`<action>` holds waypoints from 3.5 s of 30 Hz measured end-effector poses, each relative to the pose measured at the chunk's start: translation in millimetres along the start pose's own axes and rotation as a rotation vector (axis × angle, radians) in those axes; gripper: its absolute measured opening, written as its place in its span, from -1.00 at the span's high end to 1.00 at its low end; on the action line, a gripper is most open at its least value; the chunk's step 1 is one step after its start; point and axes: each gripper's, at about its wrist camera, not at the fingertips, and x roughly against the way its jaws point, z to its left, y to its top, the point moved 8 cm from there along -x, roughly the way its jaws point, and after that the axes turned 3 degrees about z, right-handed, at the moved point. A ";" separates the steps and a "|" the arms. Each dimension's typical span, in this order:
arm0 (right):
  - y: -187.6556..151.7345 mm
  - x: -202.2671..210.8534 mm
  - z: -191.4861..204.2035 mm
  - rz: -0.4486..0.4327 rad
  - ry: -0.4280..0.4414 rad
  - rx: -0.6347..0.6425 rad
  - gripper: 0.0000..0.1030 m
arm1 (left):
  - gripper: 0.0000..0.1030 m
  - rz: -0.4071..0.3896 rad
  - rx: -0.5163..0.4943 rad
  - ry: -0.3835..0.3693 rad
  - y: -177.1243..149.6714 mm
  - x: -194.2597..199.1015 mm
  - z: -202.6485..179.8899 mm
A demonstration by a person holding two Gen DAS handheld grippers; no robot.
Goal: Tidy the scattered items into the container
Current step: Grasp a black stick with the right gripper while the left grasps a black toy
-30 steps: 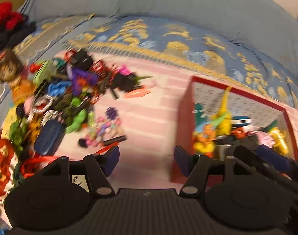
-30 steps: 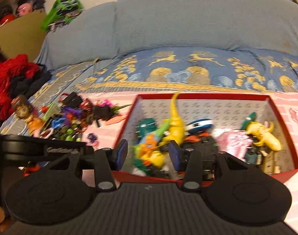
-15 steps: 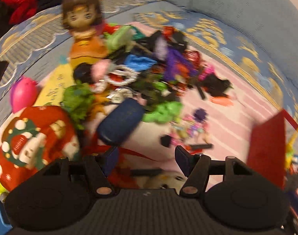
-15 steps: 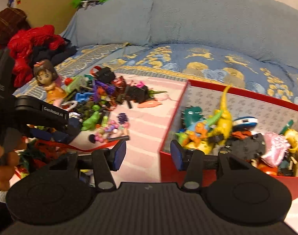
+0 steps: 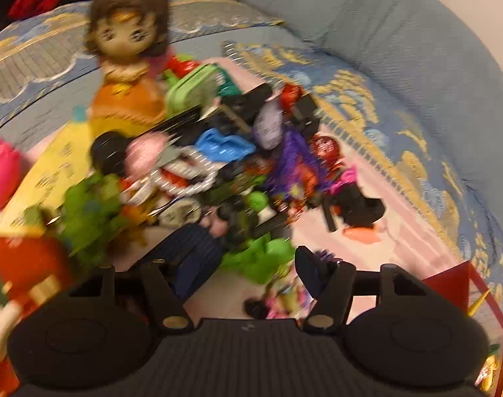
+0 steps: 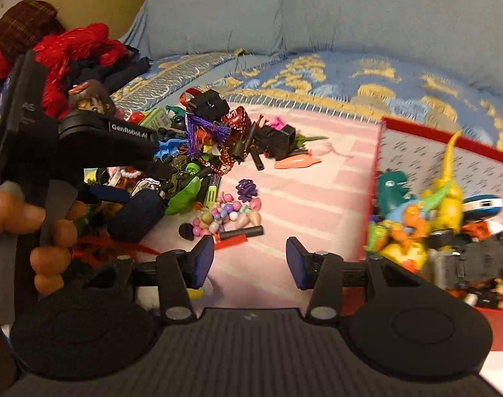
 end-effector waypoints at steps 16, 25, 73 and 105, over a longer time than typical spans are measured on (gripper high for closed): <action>2.5 -100.2 11.0 0.126 -0.095 -0.181 0.32 | -0.27 -0.032 -0.105 -0.093 44.4 -30.9 -1.9; 1.5 -111.0 5.9 0.105 -0.089 -0.168 0.53 | -0.27 -0.028 -0.250 -0.083 40.1 -41.2 -18.4; -13.1 -82.2 5.0 0.084 0.007 -0.070 0.88 | 0.80 0.000 -0.665 0.090 -0.5 -74.2 -53.2; 23.8 30.0 -26.9 -0.145 0.062 -0.161 0.88 | 0.82 -0.107 -0.280 -0.365 43.7 3.8 -58.5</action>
